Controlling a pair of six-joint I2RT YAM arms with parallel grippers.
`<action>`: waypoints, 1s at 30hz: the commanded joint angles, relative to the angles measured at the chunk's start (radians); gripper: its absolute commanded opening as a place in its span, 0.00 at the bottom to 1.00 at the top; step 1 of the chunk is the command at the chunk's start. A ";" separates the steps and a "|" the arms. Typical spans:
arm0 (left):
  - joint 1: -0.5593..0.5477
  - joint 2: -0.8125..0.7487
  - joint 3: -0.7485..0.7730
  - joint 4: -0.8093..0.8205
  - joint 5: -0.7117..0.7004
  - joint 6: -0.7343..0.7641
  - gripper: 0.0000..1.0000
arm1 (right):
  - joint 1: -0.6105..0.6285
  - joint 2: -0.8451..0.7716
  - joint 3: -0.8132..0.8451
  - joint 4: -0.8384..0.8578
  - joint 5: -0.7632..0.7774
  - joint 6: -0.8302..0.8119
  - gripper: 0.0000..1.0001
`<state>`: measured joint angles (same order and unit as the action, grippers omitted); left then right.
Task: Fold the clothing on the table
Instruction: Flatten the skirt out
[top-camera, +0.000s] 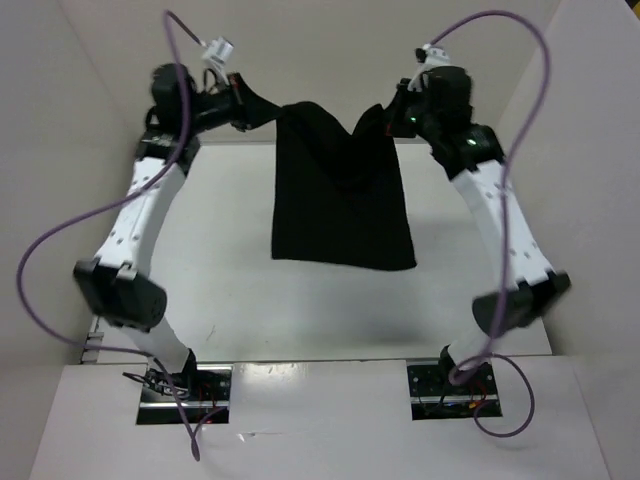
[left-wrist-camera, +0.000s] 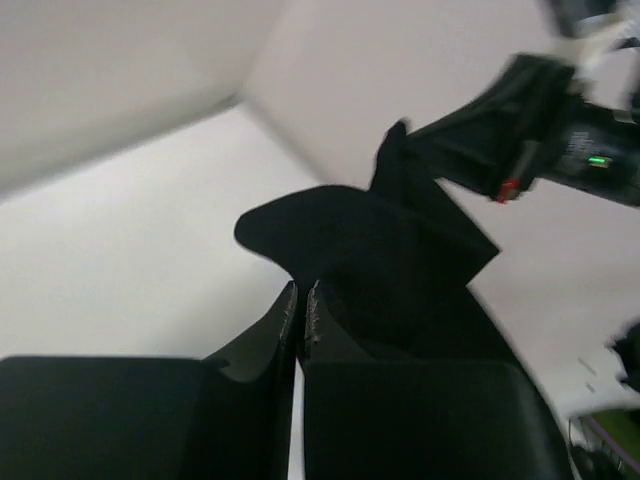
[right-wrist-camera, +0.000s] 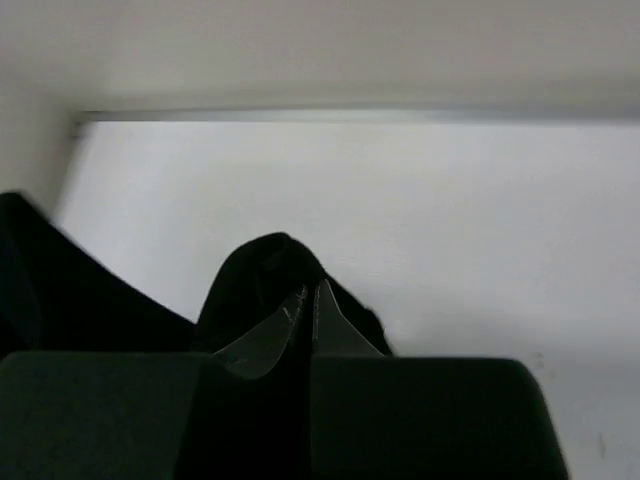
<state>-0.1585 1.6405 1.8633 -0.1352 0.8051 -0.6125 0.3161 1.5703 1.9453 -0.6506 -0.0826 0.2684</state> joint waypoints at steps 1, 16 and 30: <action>0.004 0.185 0.017 -0.116 -0.177 -0.046 0.00 | -0.005 0.215 0.073 -0.165 0.352 0.090 0.00; 0.004 0.067 0.147 -0.092 -0.095 -0.030 0.00 | 0.005 -0.159 -0.134 0.154 0.343 0.009 0.00; 0.004 -0.284 -0.575 0.028 -0.028 -0.026 0.00 | 0.054 -0.484 -0.577 0.049 0.121 0.081 0.00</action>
<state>-0.1596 1.5131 1.2823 -0.1825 0.7052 -0.6605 0.3592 1.2545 1.3457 -0.6178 0.0811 0.3351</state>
